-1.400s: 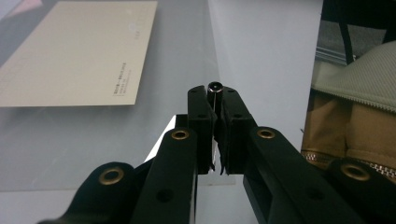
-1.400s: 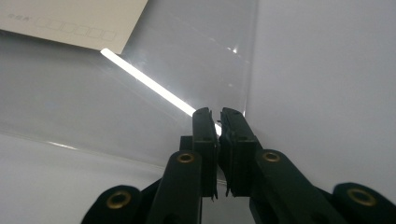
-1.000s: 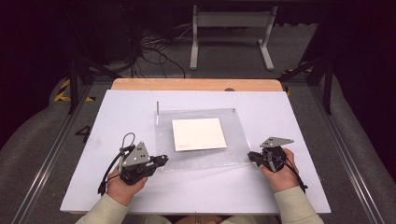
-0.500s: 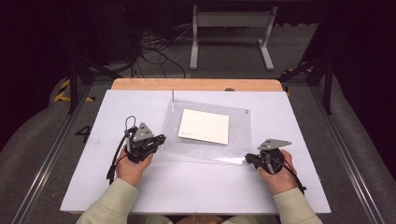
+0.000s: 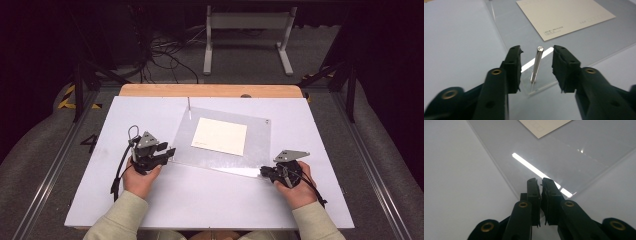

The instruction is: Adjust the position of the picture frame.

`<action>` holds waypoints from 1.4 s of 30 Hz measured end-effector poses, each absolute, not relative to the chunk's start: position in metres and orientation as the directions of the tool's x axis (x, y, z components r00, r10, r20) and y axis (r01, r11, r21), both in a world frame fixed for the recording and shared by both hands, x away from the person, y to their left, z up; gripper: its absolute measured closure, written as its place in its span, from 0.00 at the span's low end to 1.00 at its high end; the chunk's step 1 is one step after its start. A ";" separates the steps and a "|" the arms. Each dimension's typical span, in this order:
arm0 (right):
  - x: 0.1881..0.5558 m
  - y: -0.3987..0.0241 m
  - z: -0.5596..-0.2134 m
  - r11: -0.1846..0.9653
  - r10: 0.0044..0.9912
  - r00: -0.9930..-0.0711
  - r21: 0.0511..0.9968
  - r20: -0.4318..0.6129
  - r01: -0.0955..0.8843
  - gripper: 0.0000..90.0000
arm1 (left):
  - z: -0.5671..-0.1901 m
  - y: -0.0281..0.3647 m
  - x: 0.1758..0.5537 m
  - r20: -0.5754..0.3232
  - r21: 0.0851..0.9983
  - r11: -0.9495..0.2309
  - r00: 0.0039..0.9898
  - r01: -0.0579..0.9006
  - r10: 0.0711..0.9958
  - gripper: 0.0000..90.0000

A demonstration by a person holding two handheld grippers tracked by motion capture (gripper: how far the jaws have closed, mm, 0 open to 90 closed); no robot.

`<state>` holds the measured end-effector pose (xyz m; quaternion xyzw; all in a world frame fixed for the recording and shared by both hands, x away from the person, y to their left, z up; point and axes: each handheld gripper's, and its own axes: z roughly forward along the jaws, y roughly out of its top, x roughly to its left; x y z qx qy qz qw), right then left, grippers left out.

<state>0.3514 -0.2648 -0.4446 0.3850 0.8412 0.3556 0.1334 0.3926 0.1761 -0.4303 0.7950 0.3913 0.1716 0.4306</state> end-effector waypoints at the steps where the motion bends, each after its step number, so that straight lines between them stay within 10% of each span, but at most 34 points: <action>1: 0.349 -0.261 -0.444 0.462 0.728 -0.683 0.697 0.056 0.549 0.94 | -0.429 0.180 0.389 -0.073 0.825 -0.308 0.630 0.474 0.773 0.59; 24: 0.284 -0.147 -0.454 0.639 0.331 -0.917 0.662 0.223 0.392 0.96 | -0.428 0.208 0.366 -0.099 0.828 -0.272 0.606 0.490 0.789 0.60; 26: 0.285 -0.154 -0.438 0.625 0.369 -0.927 0.721 0.064 0.299 0.85 | -0.429 0.211 0.366 -0.100 0.831 -0.262 0.597 0.490 0.796 0.60; 35: 0.353 -0.254 -0.422 0.405 0.722 -0.692 0.806 0.007 0.431 0.82 | -0.432 0.218 0.366 -0.092 0.822 -0.244 0.543 0.515 0.835 0.52; 42: 0.383 -0.276 -0.434 0.379 0.790 -0.613 0.786 0.000 0.489 0.82 | -0.435 0.223 0.369 -0.084 0.816 -0.230 0.503 0.530 0.860 0.46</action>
